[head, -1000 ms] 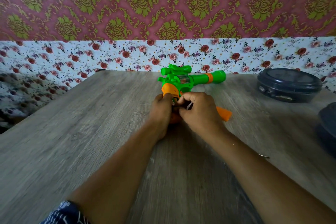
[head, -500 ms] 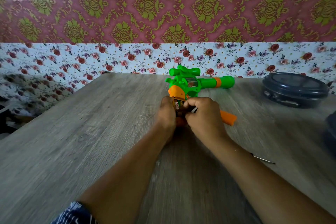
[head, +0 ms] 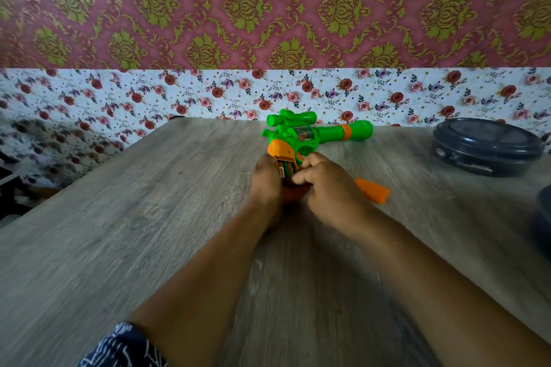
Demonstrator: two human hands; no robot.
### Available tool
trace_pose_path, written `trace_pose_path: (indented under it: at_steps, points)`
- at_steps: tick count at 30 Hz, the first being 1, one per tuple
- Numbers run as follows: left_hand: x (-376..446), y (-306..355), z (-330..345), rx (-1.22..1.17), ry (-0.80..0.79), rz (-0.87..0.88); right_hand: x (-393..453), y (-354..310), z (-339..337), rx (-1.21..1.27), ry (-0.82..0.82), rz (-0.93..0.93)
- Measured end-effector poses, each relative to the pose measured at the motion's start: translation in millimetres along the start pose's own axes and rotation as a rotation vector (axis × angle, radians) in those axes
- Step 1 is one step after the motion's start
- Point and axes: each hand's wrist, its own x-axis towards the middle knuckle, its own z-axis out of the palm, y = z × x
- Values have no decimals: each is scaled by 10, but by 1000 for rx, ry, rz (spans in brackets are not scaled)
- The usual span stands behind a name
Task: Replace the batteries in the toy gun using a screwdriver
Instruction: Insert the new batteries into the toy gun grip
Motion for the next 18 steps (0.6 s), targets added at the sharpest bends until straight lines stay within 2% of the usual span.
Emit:
trace_pose_path:
  at_steps: [2, 5, 7, 8, 11, 13, 18]
  points:
    - [30, -36, -7, -8, 10, -33, 31, 93, -50, 66, -2, 28]
    - [92, -72, -11, -86, 7, -104, 35, 313, -225, 165, 121, 116]
    - [124, -84, -10, -142, 9, -141, 1, 495, -354, 168, 144, 168]
    - [136, -83, -11, -175, 12, -159, -19, 584, -396, 128, 113, 195]
    - [138, -69, -14, -267, 1, -220, -87, 716, -413, -76, -160, 312]
    - [138, -59, -15, -297, -11, -237, -95, 720, -389, -122, -286, 340]
    - [165, -81, -30, -253, -31, -186, -85, 716, -391, -235, -355, 297]
